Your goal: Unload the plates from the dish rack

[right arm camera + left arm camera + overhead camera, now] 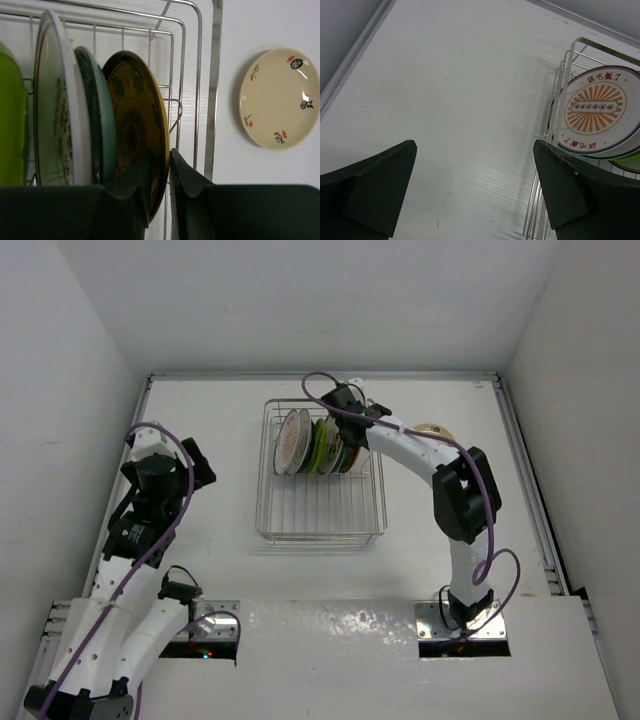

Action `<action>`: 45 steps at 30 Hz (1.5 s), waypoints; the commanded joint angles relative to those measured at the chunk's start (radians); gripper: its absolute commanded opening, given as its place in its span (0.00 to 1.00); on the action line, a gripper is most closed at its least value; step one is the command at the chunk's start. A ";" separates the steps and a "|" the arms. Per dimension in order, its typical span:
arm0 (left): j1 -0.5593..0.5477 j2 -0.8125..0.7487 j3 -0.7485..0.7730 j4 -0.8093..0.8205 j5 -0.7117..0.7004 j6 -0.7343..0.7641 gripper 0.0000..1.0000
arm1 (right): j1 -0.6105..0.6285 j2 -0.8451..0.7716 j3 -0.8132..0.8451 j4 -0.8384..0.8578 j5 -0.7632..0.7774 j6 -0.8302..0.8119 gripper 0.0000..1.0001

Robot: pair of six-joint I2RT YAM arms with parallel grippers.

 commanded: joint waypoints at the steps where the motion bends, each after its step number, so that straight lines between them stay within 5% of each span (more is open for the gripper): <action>1: 0.010 -0.014 0.016 0.040 0.011 0.013 1.00 | 0.013 0.000 0.041 0.003 0.072 0.045 0.14; 5: 0.010 -0.012 0.016 0.042 0.014 0.015 1.00 | 0.033 -0.009 0.064 -0.011 0.172 0.055 0.01; 21: 0.010 -0.003 0.016 0.040 0.008 0.013 1.00 | -0.013 -0.124 0.330 -0.227 0.421 -0.098 0.00; 24: 0.010 -0.001 0.016 0.040 0.008 0.013 1.00 | -0.184 -0.233 0.224 -0.187 0.285 -0.074 0.00; 28: 0.010 0.000 0.015 0.042 0.011 0.015 1.00 | -0.491 -0.379 -0.128 0.123 -0.396 0.035 0.03; 30: 0.009 0.000 0.016 0.043 0.014 0.017 1.00 | -0.645 -0.390 -0.208 0.267 -0.570 0.112 0.02; 39: 0.009 0.008 0.015 0.045 0.020 0.018 1.00 | -0.888 -0.261 -0.419 0.510 -0.841 0.277 0.00; 45: 0.009 0.016 0.015 0.045 0.022 0.020 1.00 | -0.904 -0.184 -0.523 0.678 -0.912 0.331 0.04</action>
